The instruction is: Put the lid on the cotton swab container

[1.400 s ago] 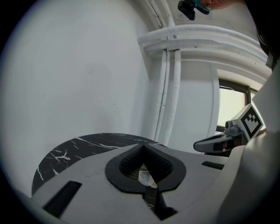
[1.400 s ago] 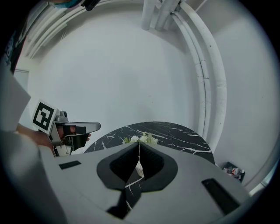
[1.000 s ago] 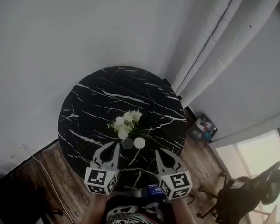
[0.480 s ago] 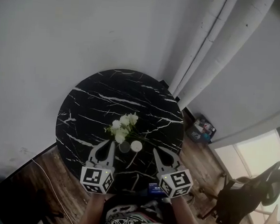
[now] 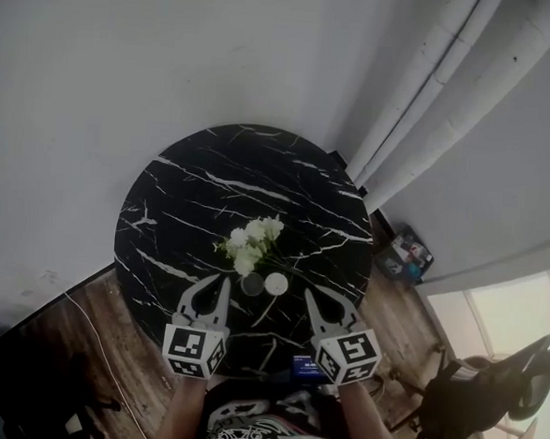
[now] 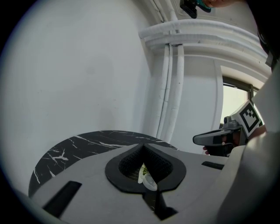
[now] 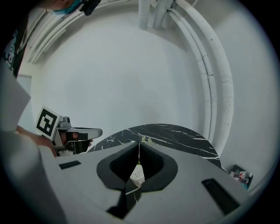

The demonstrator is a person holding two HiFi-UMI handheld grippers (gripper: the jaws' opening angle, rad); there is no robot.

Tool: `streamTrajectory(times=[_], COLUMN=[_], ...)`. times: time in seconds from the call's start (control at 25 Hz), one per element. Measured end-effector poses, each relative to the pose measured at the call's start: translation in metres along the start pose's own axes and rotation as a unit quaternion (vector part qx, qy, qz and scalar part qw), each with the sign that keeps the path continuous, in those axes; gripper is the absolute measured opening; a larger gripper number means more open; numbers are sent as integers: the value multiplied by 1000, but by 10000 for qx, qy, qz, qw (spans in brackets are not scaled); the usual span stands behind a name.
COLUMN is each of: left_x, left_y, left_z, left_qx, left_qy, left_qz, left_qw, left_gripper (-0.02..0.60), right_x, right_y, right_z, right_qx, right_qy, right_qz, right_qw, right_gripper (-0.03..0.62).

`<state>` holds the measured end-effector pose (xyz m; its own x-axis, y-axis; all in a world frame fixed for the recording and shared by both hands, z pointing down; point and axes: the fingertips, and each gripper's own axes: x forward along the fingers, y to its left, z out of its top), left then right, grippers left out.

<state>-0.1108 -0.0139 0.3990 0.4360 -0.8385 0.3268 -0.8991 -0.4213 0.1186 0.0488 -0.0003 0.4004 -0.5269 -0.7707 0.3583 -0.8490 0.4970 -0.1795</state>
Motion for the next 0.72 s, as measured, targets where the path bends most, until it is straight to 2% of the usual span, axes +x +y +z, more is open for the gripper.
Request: streamTrajectory(times=[0.44,0.72], left_x=[13,20], left_y=[13,15], left_z=[-38,-71], left_qx=[-129,-259], left_qy=[469,831], left_qz=[70,25], left_qw=[9988,9962], left_gripper=[14,15], right_x=[24,37], right_y=[-10,-15], right_z=[-37,-60], right_qx=[-118,14], right_qy=[557,837], right_qz=[202,275], right_qw=[9982,9961], right_gripper=[18,18])
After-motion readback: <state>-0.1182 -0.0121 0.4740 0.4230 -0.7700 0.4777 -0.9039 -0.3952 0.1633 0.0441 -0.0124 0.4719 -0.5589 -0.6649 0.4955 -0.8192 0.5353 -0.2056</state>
